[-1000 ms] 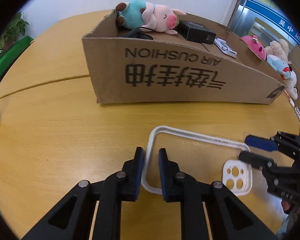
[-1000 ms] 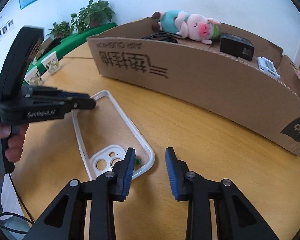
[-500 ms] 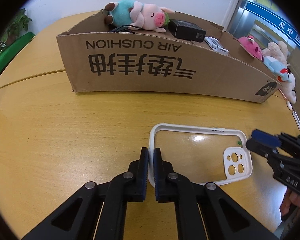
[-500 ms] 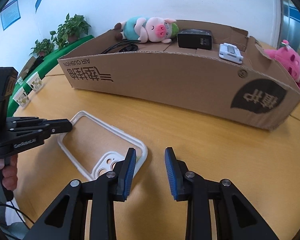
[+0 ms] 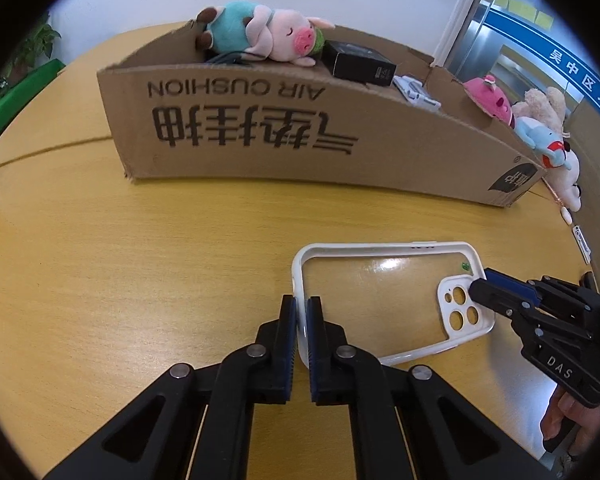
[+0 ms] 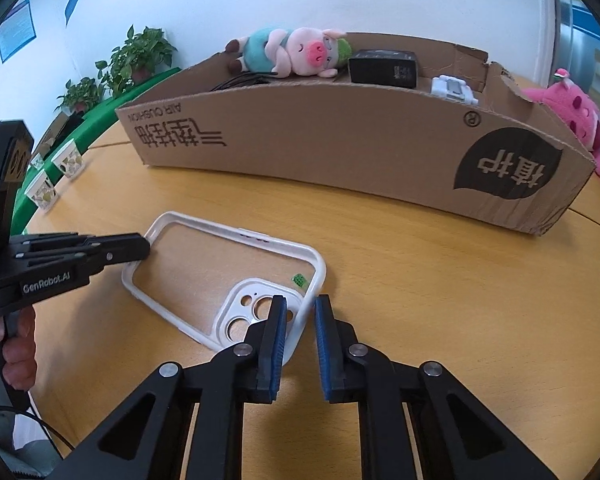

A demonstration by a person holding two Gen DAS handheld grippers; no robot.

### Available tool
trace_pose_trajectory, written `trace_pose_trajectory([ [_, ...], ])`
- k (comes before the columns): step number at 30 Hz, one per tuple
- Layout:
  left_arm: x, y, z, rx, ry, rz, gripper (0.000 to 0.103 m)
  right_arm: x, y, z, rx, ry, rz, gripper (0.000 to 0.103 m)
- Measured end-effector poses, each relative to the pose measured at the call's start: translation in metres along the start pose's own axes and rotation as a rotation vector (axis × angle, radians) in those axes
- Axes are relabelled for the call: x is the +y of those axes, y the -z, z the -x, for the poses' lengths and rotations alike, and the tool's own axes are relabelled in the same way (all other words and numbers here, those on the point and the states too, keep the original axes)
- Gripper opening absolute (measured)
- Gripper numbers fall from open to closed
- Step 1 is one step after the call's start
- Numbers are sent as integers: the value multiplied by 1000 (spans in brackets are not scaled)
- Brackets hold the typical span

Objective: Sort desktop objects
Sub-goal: 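Close the right gripper on the phone case rim and lift it, then carry the phone case over the box with the right gripper, then lower the phone case into the box and open the right gripper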

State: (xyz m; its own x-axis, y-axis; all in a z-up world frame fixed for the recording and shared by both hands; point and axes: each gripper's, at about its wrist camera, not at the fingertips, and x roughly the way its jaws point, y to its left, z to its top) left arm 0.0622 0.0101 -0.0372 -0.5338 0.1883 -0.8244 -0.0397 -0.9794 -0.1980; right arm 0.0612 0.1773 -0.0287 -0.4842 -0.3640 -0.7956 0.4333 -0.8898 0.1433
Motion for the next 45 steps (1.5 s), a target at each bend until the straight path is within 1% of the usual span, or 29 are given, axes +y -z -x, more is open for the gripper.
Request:
trace_pose_trajectory([
  [4, -9, -14, 15, -58, 15, -13, 4, -7, -14, 19, -69, 15, -5, 13],
  [7, -17, -36, 33, -133, 19, -27, 4, -10, -35, 42, -141, 26, 9, 12],
  [11, -29, -79, 62, -248, 23, -66, 4, -8, -73, 68, -235, 84, 88, 12],
  [14, -39, -114, 79, -324, 11, -105, 4, -11, -106, 88, -303, 103, 117, 12],
  [16, -42, -137, 85, -355, -3, -118, 4, -15, -130, 96, -346, 107, 131, 12],
  [20, -40, -185, 79, -374, -47, -117, 4, -26, -177, 90, -369, 90, 143, 12],
  [23, -33, -218, 59, -338, -63, -110, 4, -33, -211, 77, -355, 76, 141, 13],
  [26, -24, -240, 35, -280, -66, -104, 4, -43, -237, 56, -318, 56, 124, 13],
  [28, -17, -250, 13, -228, -75, -92, 4, -54, -249, 35, -272, 28, 103, 13],
  [29, -12, -257, -2, -187, -74, -79, 4, -59, -253, 25, -250, 13, 90, 13],
  [31, -9, -261, -25, -137, -71, -64, 4, -70, -261, -4, -189, 0, 68, 13],
  [35, -8, -264, -66, -35, -94, -84, 4, -92, -264, -53, -80, -13, 25, 13],
  [38, -4, -264, -100, 60, -95, -66, 4, -113, -258, -85, 2, -40, -23, 13],
  [42, -3, -259, -124, 141, -110, -66, 4, -127, -250, -121, 121, -54, -54, 12],
  [45, 0, -255, -134, 189, -110, -62, 4, -128, -247, -137, 186, -62, -61, 12],
])
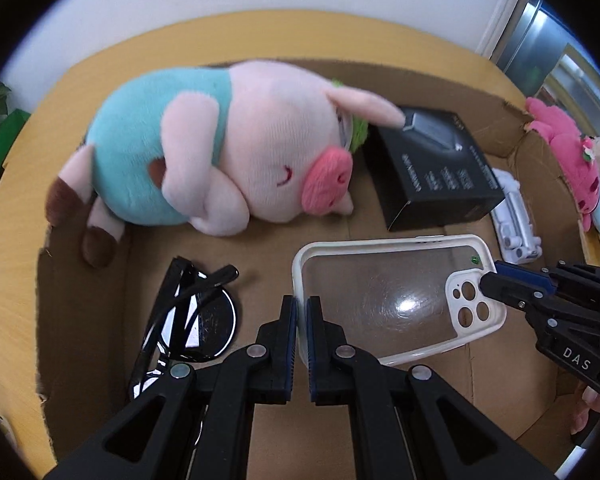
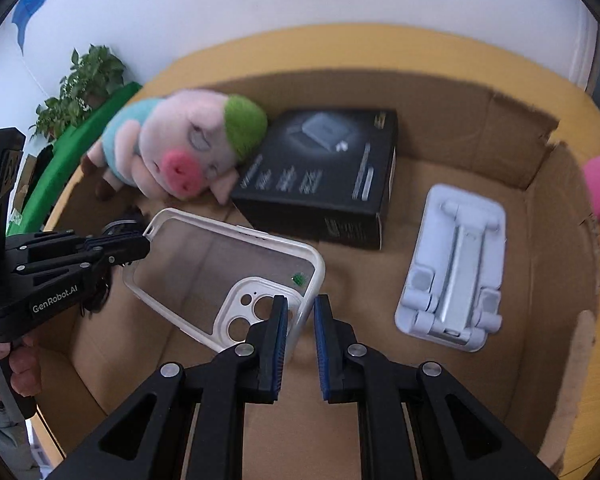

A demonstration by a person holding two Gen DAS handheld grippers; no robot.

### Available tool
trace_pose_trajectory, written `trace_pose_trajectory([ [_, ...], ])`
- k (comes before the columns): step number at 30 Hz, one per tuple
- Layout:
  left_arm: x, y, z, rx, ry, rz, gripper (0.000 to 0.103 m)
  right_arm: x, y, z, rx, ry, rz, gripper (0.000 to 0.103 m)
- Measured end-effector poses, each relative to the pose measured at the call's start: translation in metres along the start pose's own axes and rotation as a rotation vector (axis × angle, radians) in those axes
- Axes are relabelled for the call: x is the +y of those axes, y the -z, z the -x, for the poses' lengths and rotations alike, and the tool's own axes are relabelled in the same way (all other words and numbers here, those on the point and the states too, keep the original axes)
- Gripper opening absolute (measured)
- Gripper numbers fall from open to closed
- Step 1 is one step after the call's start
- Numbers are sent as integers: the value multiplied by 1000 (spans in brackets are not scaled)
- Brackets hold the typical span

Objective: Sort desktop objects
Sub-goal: 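Lower the phone case into the box and open the right gripper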

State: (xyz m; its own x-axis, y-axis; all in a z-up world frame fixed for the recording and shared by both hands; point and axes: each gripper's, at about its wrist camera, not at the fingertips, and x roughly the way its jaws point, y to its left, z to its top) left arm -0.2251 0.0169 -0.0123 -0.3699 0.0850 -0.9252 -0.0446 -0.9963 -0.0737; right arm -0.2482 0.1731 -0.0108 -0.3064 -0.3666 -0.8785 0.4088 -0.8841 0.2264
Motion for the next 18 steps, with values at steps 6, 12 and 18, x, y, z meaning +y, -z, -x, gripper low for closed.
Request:
trace_pose_trajectory([
  [6, 9, 4, -6, 38, 32, 25, 5, -1, 4, -17, 72, 1, -8, 15],
  [12, 15, 36, 85, -270, -15, -2, 31, 18, 25, 44, -84, 135, 45, 74],
  [18, 0, 128, 167, -764, -46, -15, 87, 65, 95, 130, -368, 177, 88, 103],
])
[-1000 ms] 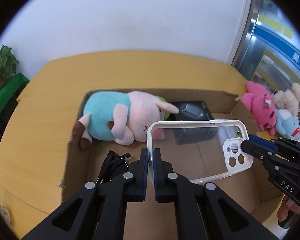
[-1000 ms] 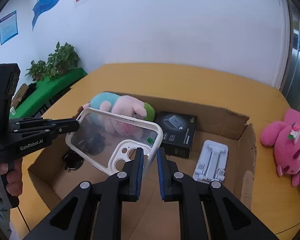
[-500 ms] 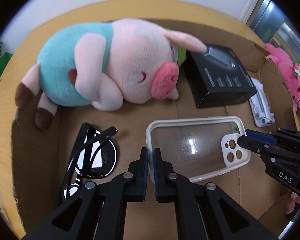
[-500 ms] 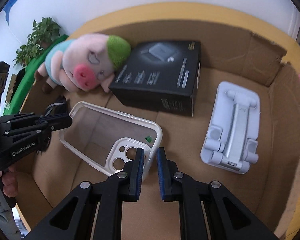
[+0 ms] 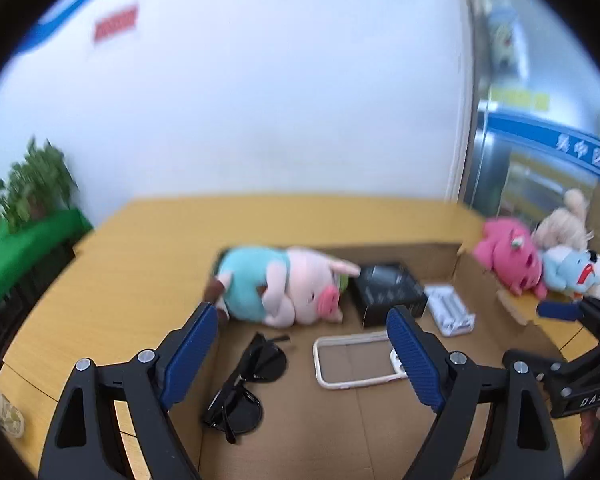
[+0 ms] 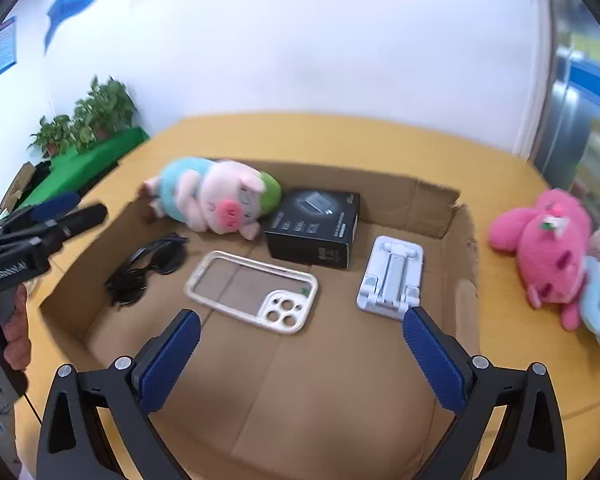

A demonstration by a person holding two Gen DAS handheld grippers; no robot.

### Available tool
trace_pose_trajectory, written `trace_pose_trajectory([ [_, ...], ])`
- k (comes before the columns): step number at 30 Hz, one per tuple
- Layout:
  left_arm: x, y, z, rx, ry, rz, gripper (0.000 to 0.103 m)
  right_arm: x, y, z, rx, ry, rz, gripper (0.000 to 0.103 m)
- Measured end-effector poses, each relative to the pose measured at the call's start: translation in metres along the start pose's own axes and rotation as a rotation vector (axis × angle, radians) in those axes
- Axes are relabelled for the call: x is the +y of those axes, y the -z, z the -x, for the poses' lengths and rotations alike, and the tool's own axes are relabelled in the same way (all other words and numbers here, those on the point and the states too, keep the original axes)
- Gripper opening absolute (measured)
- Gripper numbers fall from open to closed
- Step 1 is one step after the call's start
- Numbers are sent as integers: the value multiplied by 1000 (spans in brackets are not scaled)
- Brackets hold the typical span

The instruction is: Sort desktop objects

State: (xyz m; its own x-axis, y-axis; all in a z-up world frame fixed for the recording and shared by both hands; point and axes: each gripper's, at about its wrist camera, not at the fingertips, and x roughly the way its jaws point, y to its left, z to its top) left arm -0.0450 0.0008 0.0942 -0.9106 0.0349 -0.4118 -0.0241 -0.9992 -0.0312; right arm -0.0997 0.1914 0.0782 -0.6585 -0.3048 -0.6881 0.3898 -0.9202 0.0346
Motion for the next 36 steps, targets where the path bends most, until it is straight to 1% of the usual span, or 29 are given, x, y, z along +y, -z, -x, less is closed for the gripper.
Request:
trace_pose_trajectory([
  [1, -2, 12, 12, -47, -5, 1, 87, 7, 9, 6, -29, 12, -2, 103],
  [3, -3, 31, 19, -75, -8, 18, 87, 17, 28, 9, -76, 19, -15, 103],
  [4, -1, 38, 17, -70, -8, 24, 87, 20, 40, 5, -89, 17, -31, 103],
  [6, -7, 50, 3, -16, -16, 13, 87, 22, 58, -8, -69, 42, -61, 103],
  [8, -2, 59, -9, 15, -52, 8, 87, 25, 73, -12, -68, 64, -63, 103],
  [9, 1, 63, -14, 27, -58, 13, 87, 26, 79, -13, -86, 68, -65, 103],
  [10, 3, 68, -20, 37, -57, 17, 87, 25, 83, -9, -128, 74, -82, 103],
  [12, 6, 80, -24, 68, -57, 30, 87, 24, 87, -8, -160, 85, -91, 103],
  [13, 6, 84, -28, 77, -67, 21, 87, 23, 89, -8, -176, 88, -101, 103],
  [14, 1, 88, -28, 70, -100, -26, 87, 24, 90, -8, -195, 97, -96, 103],
  [15, 0, 92, -27, 65, -106, -41, 87, 26, 92, -7, -215, 104, -91, 103],
  [16, 0, 92, -25, 57, -100, -38, 87, 26, 95, -6, -243, 108, -88, 103],
  [18, 1, 93, -21, 60, -99, -40, 88, 26, 99, -3, -271, 107, -76, 103],
  [36, 2, 95, -19, 63, -99, -41, 89, 24, 98, -4, -267, 108, -80, 103],
])
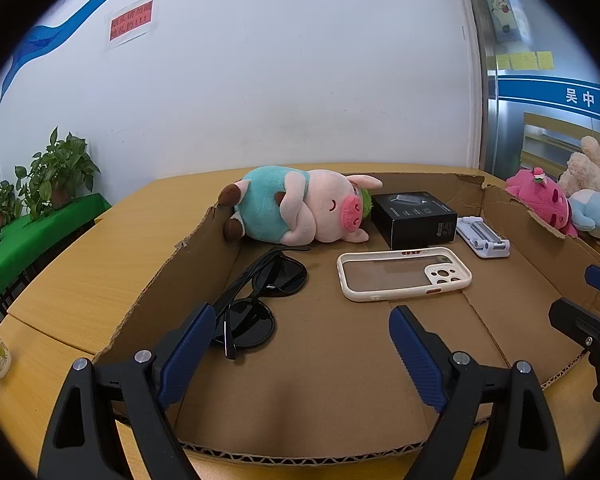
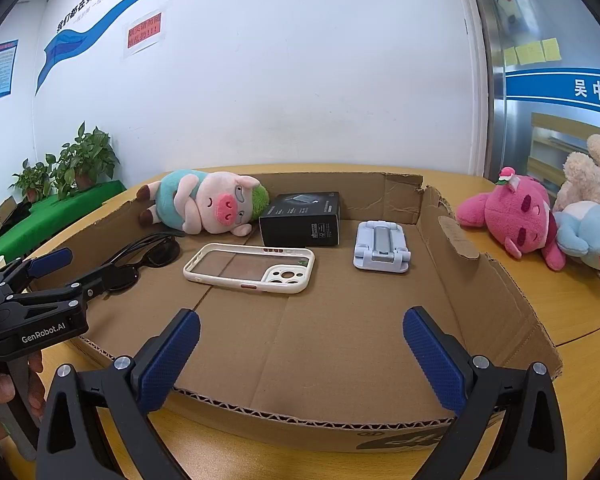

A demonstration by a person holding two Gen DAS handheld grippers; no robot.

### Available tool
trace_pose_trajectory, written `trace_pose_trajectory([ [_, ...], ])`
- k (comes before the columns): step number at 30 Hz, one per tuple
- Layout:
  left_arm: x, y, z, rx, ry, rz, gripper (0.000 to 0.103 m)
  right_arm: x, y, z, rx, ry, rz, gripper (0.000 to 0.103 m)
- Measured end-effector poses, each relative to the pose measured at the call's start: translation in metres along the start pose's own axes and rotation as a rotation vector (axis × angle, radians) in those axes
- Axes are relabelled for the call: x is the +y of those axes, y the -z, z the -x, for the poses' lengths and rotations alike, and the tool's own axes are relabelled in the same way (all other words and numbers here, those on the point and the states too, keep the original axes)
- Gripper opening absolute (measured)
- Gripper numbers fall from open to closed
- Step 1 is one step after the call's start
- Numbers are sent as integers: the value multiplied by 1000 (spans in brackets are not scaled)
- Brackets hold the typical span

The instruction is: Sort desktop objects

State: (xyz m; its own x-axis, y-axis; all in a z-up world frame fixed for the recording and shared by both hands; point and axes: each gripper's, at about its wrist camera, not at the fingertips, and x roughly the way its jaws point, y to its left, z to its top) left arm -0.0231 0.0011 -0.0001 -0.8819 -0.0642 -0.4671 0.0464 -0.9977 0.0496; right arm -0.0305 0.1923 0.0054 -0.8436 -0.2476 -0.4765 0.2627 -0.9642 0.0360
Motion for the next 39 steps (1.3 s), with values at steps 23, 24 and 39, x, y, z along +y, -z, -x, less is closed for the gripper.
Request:
trace_pose_trajectory([
  [23, 1, 0, 0, 1, -14, 4, 89, 0, 0, -1, 2, 2, 2, 103],
  [24, 1, 0, 0, 1, -15, 4, 89, 0, 0, -1, 1, 2, 2, 103],
  [39, 1, 0, 0, 2, -15, 4, 89, 0, 0, -2, 2, 2, 2, 103],
])
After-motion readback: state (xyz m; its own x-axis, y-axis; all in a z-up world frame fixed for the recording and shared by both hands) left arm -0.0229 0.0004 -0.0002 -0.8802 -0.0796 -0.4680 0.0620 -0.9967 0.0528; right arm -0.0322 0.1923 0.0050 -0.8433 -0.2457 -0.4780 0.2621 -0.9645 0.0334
